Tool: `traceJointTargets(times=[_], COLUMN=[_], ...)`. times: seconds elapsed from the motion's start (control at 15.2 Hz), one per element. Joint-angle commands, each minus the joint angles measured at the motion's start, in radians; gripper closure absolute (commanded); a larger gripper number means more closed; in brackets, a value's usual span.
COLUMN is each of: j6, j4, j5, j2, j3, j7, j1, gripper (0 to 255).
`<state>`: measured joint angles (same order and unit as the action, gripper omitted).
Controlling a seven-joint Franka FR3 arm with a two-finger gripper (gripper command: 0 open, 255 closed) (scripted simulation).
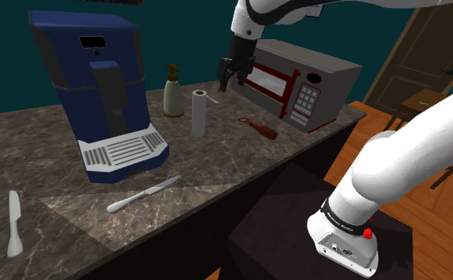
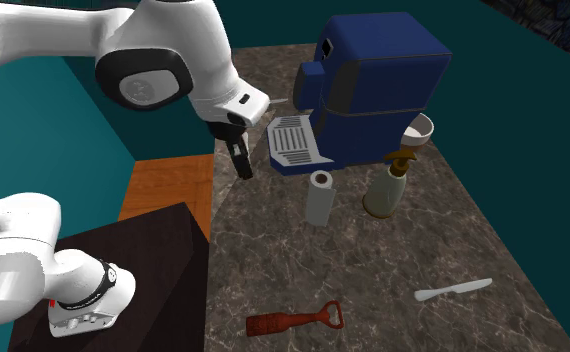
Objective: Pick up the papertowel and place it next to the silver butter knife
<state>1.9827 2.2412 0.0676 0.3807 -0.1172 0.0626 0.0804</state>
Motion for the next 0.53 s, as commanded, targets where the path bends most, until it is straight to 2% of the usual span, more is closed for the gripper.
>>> traceJointTargets(times=[0.0,0.46], j6=[0.061,0.198], j4=[-0.024,-0.167], j5=[-0.014,-0.077], j2=[-0.071,-0.314], j3=[-0.005,-0.011], j7=[0.017,0.082], j1=[0.01,0.038], gripper=[0,0])
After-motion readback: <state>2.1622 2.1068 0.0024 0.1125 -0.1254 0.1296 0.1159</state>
